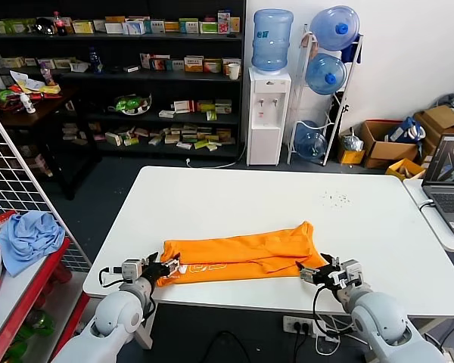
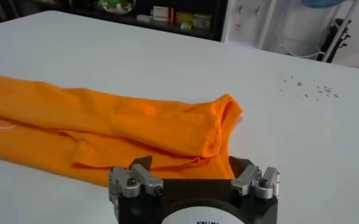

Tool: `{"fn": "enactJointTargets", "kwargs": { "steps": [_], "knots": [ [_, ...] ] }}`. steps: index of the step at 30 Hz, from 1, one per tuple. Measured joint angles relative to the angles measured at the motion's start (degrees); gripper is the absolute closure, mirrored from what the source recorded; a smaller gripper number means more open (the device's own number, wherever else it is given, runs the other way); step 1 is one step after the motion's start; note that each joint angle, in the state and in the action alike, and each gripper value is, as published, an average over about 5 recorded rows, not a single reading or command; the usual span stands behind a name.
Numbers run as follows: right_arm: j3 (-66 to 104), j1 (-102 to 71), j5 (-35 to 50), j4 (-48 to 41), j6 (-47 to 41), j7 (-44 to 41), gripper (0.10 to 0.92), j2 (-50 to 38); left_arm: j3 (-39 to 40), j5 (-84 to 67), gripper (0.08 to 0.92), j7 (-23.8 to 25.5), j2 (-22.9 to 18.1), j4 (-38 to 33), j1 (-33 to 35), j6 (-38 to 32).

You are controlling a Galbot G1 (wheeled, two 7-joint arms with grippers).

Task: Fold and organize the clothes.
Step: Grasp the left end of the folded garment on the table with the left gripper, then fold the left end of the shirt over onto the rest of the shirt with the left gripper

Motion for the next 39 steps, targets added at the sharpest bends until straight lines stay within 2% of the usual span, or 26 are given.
{"fn": "enactJointTargets", "kwargs": {
  "steps": [19,22,28,39],
  "knots": [
    [-0.46,-0.13,-0.44,1.39,-0.60,0.16,0.203,0.50,0.13,-2.11,0.846,-0.32,-0.43,-0.40,0.00,0.87],
    [-0.38,-0.18,-0.59,1.76,-0.62,0.37,0.203,0.55,-0.15,-2.26,0.874,-0.46,0.27,-0.67,-0.30,0.95],
    [0.05,-0.45,-1.79,2.05,0.00,0.51,0.203,1.07,-1.15,-2.55,0.874,-0.22,3.35,-0.32,-1.42,0.82],
    [1.34,-1.62,-8.11,2.86,4.78,2.20,0.203,2.79,-3.71,-0.87,0.874,1.82,13.49,3.62,-5.13,-0.38]
  ]
}}
